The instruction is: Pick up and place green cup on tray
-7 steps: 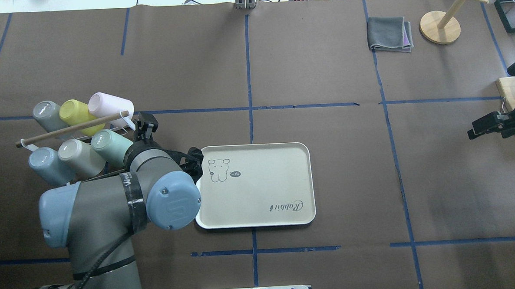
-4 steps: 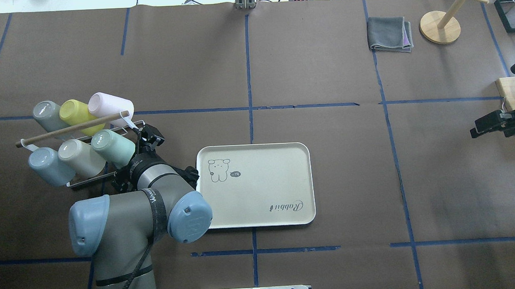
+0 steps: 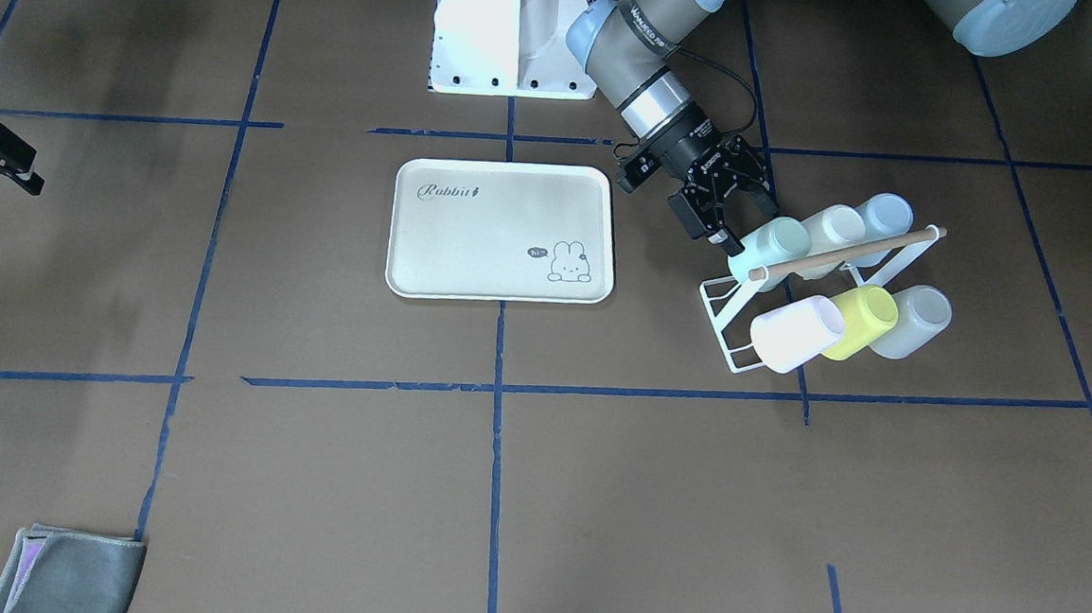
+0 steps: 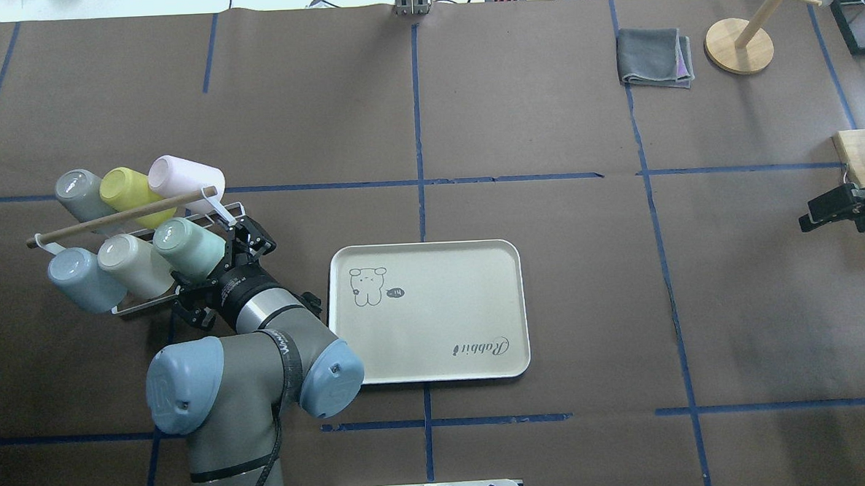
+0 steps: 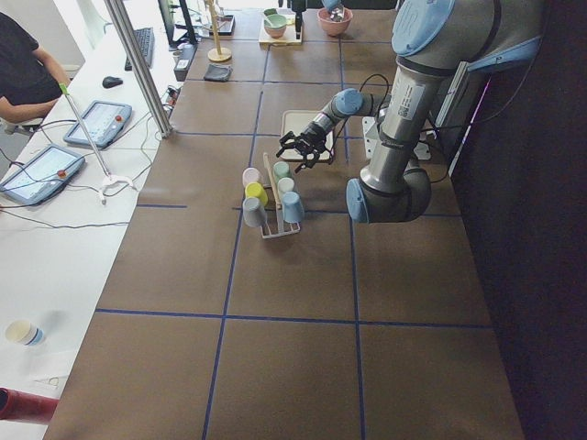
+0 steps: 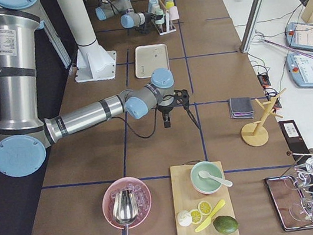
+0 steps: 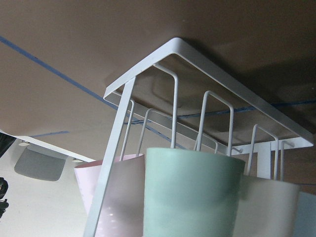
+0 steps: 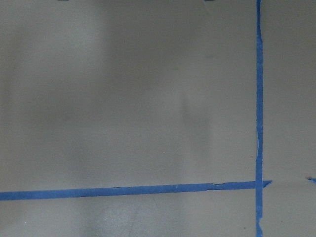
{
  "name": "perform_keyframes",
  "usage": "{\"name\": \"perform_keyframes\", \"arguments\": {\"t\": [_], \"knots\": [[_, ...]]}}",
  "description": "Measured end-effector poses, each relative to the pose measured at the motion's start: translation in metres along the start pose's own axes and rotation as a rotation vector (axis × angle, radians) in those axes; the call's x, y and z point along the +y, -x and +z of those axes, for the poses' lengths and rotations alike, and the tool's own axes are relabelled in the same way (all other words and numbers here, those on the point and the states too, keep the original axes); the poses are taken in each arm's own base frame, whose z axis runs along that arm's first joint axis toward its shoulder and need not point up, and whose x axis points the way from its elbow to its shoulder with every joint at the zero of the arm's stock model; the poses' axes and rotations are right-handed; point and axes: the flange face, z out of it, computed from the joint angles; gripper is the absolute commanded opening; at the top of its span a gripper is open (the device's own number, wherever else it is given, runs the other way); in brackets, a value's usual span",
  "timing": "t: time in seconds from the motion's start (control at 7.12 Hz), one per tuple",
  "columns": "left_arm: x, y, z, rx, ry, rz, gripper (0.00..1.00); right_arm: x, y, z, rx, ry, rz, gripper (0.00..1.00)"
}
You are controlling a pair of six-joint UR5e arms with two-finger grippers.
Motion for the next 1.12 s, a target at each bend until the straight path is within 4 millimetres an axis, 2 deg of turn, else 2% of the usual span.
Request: {"name": "perform_keyframes", "arguments": {"t": [0.42,1.12], "knots": [[-0.022,-0.012,0.006,-0.026,0.047,0.062,0.99,0.002,-0.007,-0.002,-0.005,0.007,0.015,0.94],[-0.034,-0.019,0.018,-0.020,0.077,0.093,0.99,0.001,-0.014,-0.001,-0.012,0.015,0.033,0.94]]}}
